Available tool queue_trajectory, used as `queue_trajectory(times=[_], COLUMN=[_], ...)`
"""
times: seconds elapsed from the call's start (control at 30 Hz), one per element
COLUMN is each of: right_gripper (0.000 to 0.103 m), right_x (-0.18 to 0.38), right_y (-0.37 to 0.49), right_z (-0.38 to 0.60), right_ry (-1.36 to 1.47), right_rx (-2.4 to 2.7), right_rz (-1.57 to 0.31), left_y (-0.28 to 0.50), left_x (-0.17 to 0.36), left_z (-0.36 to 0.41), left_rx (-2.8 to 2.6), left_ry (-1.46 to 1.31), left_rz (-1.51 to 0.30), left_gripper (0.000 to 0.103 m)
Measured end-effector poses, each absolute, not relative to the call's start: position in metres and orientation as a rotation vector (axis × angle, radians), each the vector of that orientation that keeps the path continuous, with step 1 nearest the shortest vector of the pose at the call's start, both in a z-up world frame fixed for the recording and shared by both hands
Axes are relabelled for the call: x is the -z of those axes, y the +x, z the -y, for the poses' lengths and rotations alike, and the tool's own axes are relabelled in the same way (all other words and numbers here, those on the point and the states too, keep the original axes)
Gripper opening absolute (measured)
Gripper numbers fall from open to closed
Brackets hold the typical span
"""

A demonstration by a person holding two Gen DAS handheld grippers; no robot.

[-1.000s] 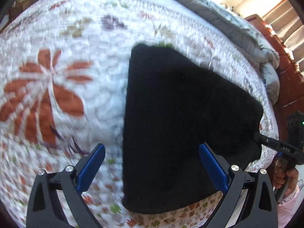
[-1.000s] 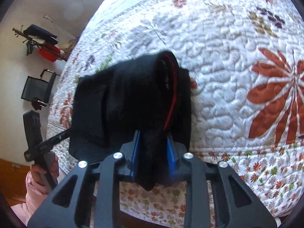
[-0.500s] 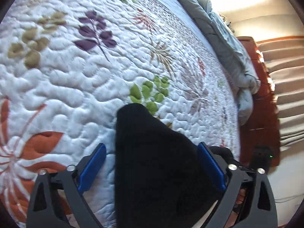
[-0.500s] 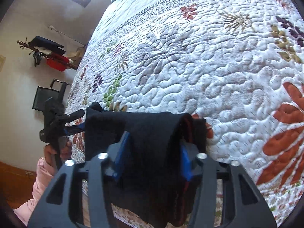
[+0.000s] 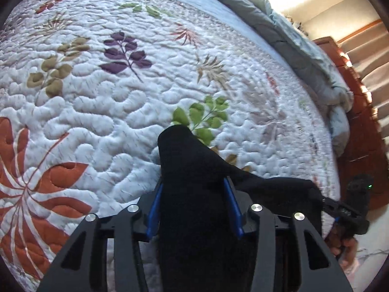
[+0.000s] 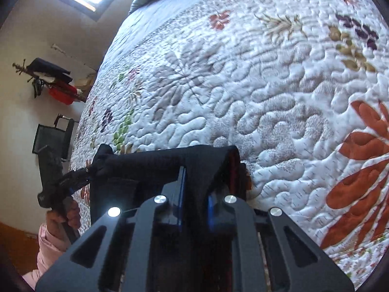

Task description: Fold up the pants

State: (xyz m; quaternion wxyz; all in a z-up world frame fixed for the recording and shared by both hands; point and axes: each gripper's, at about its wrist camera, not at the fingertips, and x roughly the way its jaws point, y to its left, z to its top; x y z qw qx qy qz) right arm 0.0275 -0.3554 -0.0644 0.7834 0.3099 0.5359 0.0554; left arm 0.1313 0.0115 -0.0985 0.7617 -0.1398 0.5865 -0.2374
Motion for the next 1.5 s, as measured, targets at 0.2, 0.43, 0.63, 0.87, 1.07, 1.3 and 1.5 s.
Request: queue_trajectory(times=[0.2, 0.43, 0.63, 0.87, 1.07, 1.3, 1.5], right_gripper=[0.045, 0.060, 0.062, 0.009, 0.009, 0.013, 0.023], right_x=[0.041, 0.023, 0.048, 0.045, 0.042, 0.059, 0.054], right_y=[0.010, -0.046, -0.076, -0.078, -0.079, -0.079, -0.079], right_z=[0.359, 0.352, 0.335, 0.329, 0.317, 0.313, 0.305], right_ry=[0.619, 0.558, 0.620, 0.579, 0.456, 0.432, 0.393], right_rx=[-0.153, -0.187, -0.240, -0.227, -0.170, -0.120, -0.091], right_rz=[-1.127, -1.166, -1.245, -1.236, -1.286, -1.306, -1.293], left_y=[0.120, 0.055, 0.013, 0.003, -0.005, -0.015, -0.021], left_x=[0.088, 0.074, 0.093, 0.083, 0.082, 0.082, 0.071], left_z=[-0.027, -0.039, -0.030, -0.024, -0.019, -0.008, 0.003], left_rx=[0.536, 0.633, 0.642, 0.576, 0.542, 0.507, 0.474], left_ry=[-0.357, -0.295, -0.248, -0.187, -0.109, -0.054, -0.023], left_rz=[-1.302, -1.331, -1.373, -1.361, -1.335, -1.295, -1.287], left_gripper=[0.065, 0.081, 0.082, 0.061, 0.057, 0.061, 0.063])
